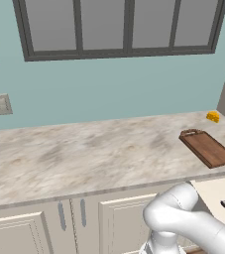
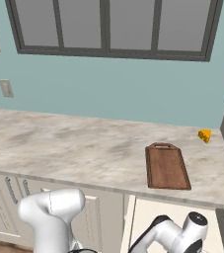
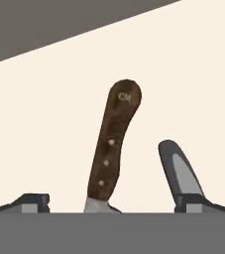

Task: Open the drawer on the right and place the cutting tools on the cutting board.

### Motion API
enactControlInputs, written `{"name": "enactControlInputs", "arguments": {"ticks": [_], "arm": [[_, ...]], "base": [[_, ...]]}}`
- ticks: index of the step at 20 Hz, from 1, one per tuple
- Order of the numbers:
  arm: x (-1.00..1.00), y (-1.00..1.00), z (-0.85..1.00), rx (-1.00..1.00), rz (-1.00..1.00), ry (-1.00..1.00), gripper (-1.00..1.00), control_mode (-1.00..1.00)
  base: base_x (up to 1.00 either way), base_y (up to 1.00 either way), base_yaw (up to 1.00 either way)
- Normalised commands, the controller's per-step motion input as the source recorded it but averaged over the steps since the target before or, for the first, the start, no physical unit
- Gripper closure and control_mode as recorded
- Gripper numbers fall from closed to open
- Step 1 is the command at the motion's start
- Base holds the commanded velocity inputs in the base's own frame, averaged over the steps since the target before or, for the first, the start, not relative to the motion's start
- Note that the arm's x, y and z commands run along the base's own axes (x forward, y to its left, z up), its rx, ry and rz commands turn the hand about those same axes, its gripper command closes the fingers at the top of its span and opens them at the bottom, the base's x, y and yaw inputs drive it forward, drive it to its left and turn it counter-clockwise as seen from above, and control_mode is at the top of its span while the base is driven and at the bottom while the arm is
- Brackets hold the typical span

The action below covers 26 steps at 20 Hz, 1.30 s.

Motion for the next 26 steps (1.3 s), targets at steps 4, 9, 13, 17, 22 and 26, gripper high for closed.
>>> {"name": "enactControlInputs", "arguments": {"ticks": [4,9,13,17,22,26], "arm": [[0.0,-0.25,-0.25,0.0,0.0,0.05,-1.0,-1.0],[0.0,-0.28,-0.19,0.0,0.0,0.03,-1.0,-1.0],[-0.03,-0.01,-0.09,0.01,0.0,0.03,-1.0,-1.0],[-0.29,0.0,-0.17,0.0,0.0,0.03,-1.0,-1.0],[-0.16,0.0,-0.09,0.0,0.0,0.01,-1.0,-1.0],[0.0,0.0,0.0,0.03,0.0,0.0,-1.0,-1.0]], "base": [[0.0,0.0,0.0],[0.0,0.0,0.0],[0.0,0.0,0.0],[0.0,0.0,0.0],[0.0,0.0,0.0],[0.0,0.0,0.0]]}}
